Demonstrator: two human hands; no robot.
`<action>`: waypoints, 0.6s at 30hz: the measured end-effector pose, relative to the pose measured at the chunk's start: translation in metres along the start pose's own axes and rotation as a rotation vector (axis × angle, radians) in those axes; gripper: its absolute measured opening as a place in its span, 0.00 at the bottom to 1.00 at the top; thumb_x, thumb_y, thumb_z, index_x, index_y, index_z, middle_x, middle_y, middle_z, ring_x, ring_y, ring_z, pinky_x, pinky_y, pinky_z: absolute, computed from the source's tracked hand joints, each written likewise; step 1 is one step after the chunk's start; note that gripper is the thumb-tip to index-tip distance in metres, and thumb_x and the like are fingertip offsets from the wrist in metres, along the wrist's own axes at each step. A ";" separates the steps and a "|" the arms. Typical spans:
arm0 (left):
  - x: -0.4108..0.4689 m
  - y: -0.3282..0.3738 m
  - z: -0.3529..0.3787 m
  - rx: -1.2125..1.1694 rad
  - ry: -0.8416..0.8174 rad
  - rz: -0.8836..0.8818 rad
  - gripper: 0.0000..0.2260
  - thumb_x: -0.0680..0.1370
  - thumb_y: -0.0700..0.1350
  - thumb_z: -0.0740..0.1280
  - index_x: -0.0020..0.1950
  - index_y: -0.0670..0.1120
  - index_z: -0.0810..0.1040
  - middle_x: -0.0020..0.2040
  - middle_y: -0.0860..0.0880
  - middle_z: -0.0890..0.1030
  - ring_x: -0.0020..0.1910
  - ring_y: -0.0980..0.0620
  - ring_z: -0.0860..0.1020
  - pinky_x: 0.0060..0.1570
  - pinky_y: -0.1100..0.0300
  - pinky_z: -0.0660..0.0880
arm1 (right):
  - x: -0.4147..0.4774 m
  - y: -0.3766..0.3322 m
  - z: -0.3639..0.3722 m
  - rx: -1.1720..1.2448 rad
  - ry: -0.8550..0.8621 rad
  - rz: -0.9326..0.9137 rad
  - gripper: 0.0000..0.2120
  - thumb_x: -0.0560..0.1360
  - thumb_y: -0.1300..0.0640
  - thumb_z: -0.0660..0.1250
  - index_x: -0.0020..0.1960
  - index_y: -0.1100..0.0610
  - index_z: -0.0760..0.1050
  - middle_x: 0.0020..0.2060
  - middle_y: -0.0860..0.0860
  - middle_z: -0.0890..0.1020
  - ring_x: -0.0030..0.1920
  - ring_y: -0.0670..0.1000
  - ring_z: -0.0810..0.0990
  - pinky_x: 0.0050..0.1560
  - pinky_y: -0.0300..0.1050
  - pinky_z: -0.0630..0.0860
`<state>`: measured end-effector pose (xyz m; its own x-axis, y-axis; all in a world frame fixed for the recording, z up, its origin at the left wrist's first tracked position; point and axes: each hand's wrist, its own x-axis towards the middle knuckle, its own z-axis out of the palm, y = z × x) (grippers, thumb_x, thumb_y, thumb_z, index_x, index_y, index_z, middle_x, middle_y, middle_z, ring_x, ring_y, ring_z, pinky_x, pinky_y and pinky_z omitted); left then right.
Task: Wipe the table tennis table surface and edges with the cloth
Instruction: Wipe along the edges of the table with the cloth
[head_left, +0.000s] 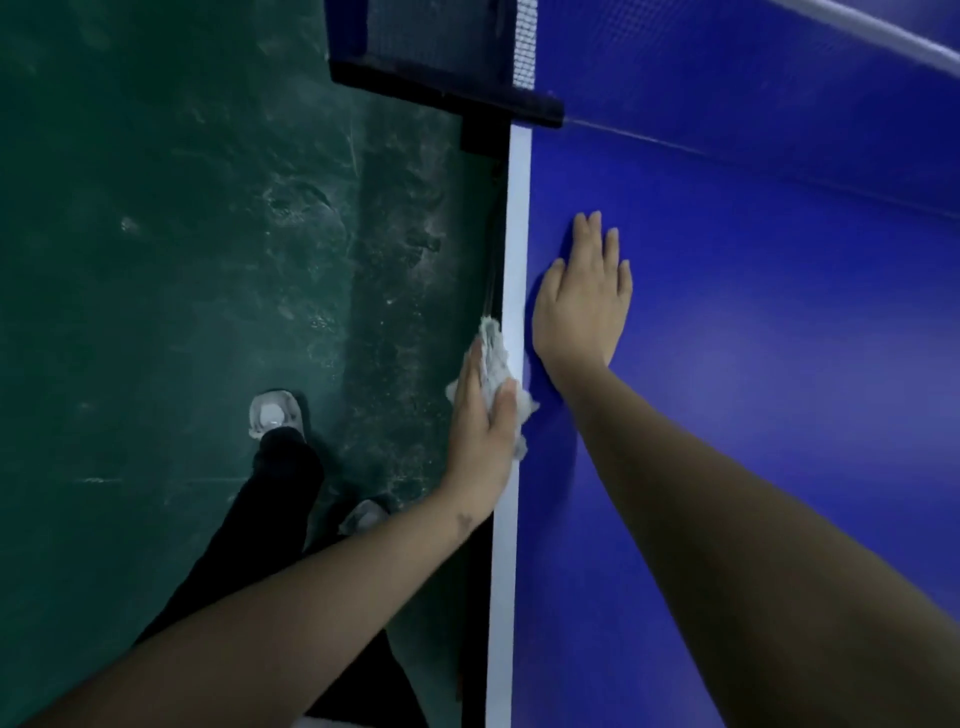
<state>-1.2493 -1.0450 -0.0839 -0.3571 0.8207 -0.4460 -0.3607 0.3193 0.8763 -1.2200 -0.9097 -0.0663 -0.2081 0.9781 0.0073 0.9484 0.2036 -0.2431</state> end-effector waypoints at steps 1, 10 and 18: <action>0.016 0.006 0.002 0.016 0.013 0.009 0.23 0.82 0.45 0.55 0.77 0.49 0.53 0.76 0.52 0.57 0.73 0.59 0.58 0.72 0.63 0.57 | 0.000 0.000 0.000 0.006 0.003 0.007 0.24 0.81 0.57 0.50 0.76 0.56 0.55 0.76 0.50 0.56 0.76 0.51 0.50 0.75 0.47 0.47; 0.154 0.075 0.016 0.055 0.085 -0.021 0.21 0.82 0.47 0.55 0.75 0.44 0.60 0.72 0.46 0.68 0.69 0.51 0.67 0.69 0.55 0.64 | 0.000 -0.004 -0.002 -0.013 -0.022 0.056 0.25 0.79 0.57 0.51 0.75 0.55 0.57 0.76 0.49 0.58 0.76 0.49 0.51 0.74 0.45 0.45; 0.161 0.085 0.008 0.141 0.038 -0.055 0.21 0.82 0.49 0.55 0.73 0.43 0.63 0.70 0.45 0.70 0.69 0.49 0.69 0.67 0.56 0.65 | 0.001 -0.006 -0.005 -0.020 -0.033 0.072 0.26 0.77 0.55 0.49 0.75 0.55 0.59 0.75 0.50 0.61 0.76 0.49 0.54 0.74 0.44 0.46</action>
<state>-1.3302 -0.8816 -0.0795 -0.3737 0.7822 -0.4984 -0.2567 0.4291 0.8660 -1.2250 -0.9103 -0.0603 -0.1462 0.9884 -0.0412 0.9657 0.1335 -0.2225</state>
